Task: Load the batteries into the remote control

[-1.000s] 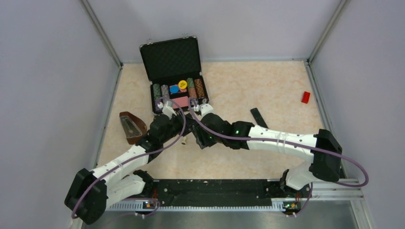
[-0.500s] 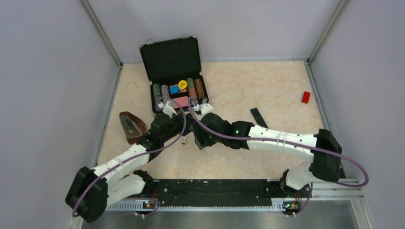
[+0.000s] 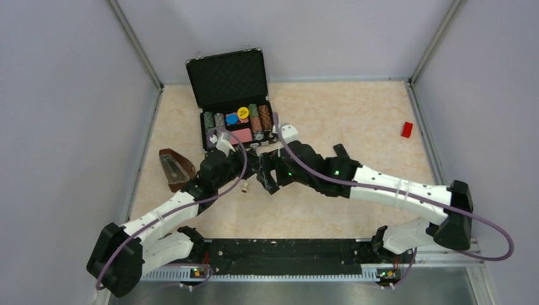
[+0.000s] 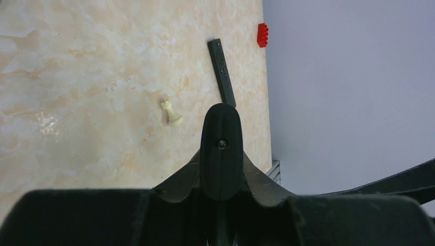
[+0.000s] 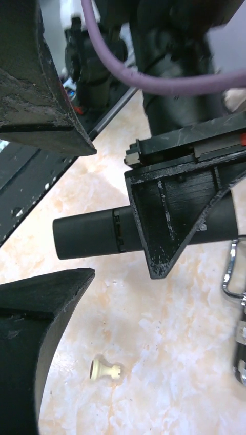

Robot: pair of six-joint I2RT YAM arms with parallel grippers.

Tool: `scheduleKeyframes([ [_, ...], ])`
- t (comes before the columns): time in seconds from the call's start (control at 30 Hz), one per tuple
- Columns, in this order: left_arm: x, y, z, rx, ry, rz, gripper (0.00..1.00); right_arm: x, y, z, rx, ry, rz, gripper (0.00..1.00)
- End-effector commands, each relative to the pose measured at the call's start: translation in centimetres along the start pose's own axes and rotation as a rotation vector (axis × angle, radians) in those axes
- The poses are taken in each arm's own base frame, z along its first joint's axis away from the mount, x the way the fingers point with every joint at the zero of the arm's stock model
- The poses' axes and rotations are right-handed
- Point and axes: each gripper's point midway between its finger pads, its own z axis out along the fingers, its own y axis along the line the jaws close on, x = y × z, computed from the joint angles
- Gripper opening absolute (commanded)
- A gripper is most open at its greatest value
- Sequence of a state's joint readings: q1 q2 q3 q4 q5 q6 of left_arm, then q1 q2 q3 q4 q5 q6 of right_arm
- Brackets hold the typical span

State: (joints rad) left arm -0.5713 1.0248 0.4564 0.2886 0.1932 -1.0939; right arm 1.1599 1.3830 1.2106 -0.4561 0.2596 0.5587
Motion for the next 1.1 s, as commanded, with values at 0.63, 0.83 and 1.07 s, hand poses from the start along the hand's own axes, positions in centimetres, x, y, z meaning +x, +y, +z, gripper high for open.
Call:
scheduleKeyframes([
  [0.63, -4.2, -14.8, -3.7, 0.339, 0.009, -0.267, 0.00, -6.8, -1.4, -8.8, -0.148, -0.392, 0.400, 0.71],
  [0.83, -4.7, -16.2, -4.8, 0.366, 0.009, -0.321, 0.00, -6.6, -0.7, -8.5, -0.189, -0.392, 0.378, 0.66],
  [1.07, -5.2, -17.0, -5.1, 0.395, 0.004, -0.373, 0.00, -6.3, -0.5, -8.0, -0.202, -0.387, 0.370, 0.67],
])
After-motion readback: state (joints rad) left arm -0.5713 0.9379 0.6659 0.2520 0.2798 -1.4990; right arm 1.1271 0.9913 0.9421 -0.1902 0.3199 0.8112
